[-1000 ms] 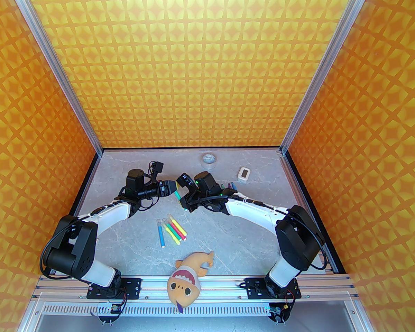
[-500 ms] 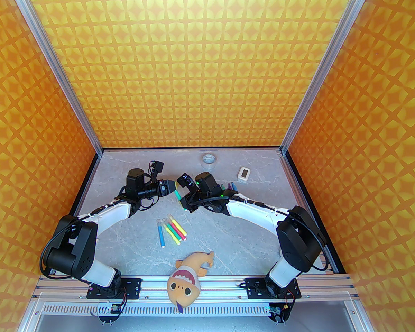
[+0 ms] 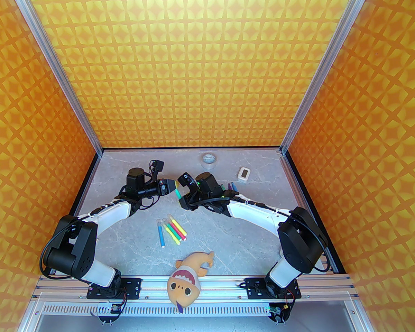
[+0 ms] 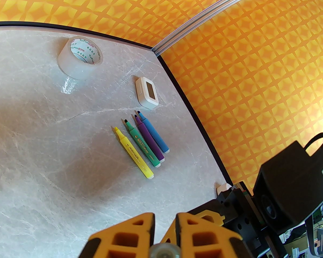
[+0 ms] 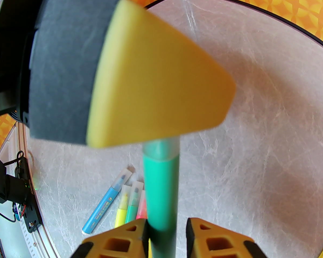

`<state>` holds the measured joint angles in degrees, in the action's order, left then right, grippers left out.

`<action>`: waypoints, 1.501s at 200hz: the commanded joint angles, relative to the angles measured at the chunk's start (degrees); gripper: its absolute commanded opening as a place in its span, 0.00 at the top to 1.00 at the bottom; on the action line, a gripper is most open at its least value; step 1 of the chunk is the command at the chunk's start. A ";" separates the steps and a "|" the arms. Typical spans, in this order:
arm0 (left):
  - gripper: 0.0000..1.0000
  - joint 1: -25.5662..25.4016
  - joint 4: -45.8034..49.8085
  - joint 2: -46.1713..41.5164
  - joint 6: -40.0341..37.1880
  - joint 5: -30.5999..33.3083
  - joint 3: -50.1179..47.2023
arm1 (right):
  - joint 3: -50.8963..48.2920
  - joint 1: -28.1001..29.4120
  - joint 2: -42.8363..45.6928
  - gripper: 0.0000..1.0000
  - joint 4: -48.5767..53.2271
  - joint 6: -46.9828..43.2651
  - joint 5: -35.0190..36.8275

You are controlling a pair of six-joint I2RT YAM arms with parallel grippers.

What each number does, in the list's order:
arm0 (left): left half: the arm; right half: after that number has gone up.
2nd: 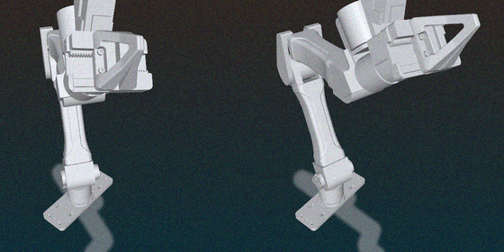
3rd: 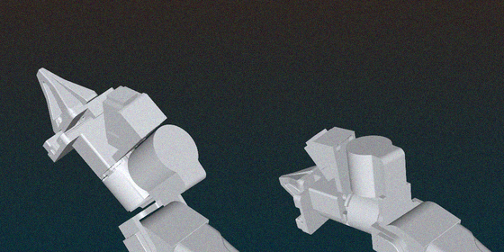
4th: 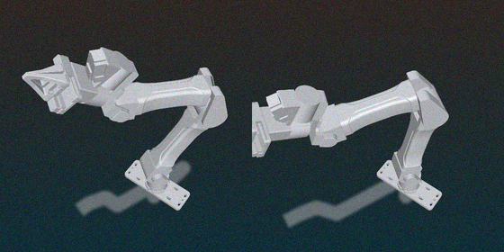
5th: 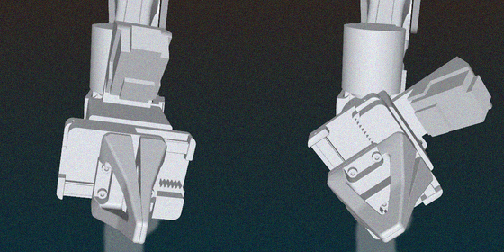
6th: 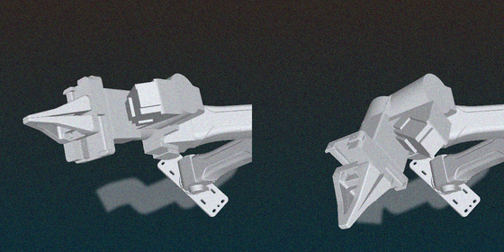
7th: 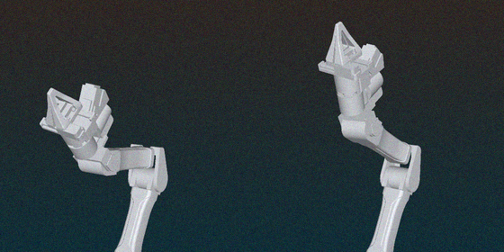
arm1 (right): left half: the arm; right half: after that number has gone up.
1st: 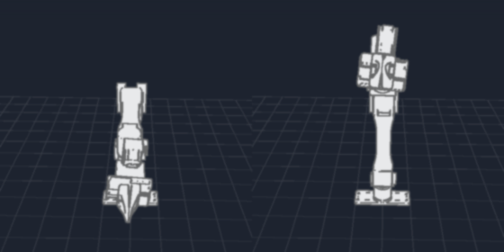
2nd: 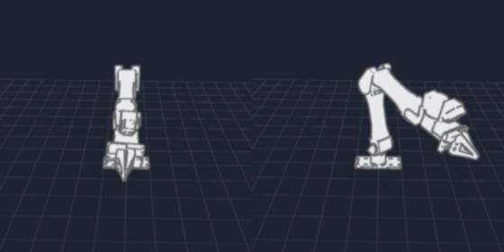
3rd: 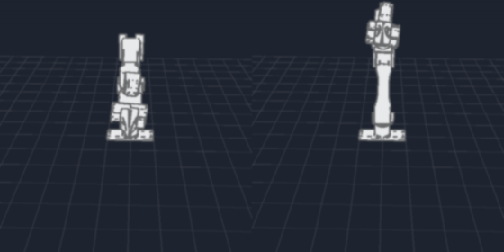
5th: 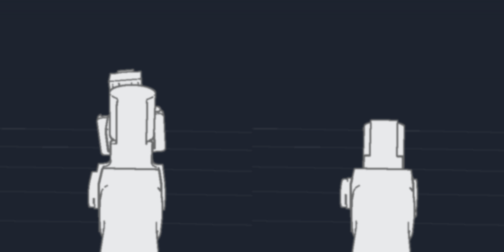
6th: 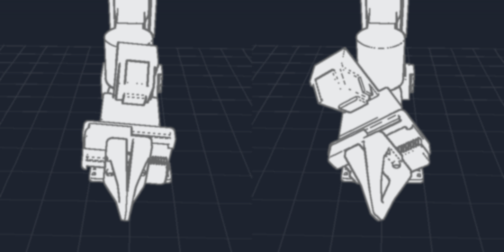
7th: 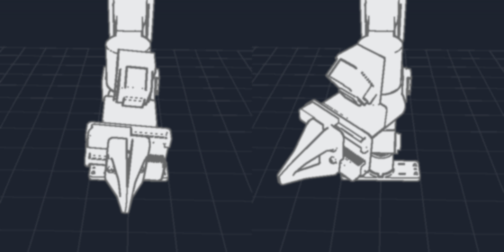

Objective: Open the pen caps

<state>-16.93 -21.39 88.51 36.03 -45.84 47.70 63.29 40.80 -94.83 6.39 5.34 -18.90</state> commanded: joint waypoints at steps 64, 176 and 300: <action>1.00 -0.46 -3.43 -1.67 3.44 -5.12 1.26 | 0.57 -0.19 -1.06 0.69 -5.28 2.03 -1.28; 1.00 0.56 -2.94 -3.08 2.75 -5.32 1.83 | -3.26 -0.19 1.69 1.00 -4.88 1.20 -2.43; 1.00 3.83 10.80 -1.20 -0.55 3.33 12.74 | -16.25 -0.19 10.85 1.00 -5.40 -0.15 -1.74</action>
<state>-14.94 -8.43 86.74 35.53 -48.01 57.52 49.60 40.69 -85.14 -3.90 6.42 -20.47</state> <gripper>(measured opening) 0.141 0.167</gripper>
